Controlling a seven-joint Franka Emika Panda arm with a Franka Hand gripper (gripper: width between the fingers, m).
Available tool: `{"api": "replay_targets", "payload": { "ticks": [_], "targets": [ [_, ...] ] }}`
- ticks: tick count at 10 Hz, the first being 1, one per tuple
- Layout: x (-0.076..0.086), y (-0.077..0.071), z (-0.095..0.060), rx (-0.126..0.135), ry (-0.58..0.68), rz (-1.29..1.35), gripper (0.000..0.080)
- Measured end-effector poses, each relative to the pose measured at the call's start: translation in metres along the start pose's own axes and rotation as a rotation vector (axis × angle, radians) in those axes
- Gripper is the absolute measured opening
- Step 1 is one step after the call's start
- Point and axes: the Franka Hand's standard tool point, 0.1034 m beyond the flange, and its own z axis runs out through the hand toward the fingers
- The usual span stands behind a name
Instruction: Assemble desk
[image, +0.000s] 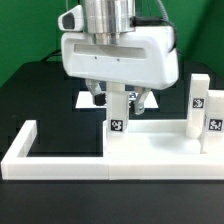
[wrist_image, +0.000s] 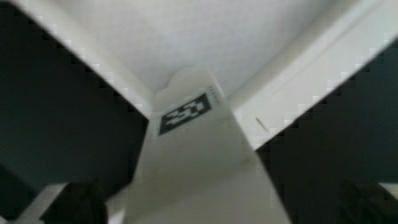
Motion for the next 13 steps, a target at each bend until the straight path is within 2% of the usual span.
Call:
{"api": "replay_targets", "payload": {
  "ticks": [2,4,5,6,7,12,13],
  "targets": [
    [0.0,0.0,0.001,-0.001,0.0,0.023,0.0649],
    [0.0,0.001,0.001,-0.001,0.0,0.041,0.0391],
    [0.001,0.003,0.001,-0.005,0.001,0.103,0.0391],
    [0.001,0.004,0.001,-0.006,0.002,0.181,0.0294],
    [0.001,0.005,0.001,-0.006,0.002,0.223,0.0294],
    [0.001,0.011,0.001,-0.023,-0.013,1.081,0.0294],
    [0.001,0.012,0.001,-0.016,-0.025,1.154,0.0294]
  ]
}}
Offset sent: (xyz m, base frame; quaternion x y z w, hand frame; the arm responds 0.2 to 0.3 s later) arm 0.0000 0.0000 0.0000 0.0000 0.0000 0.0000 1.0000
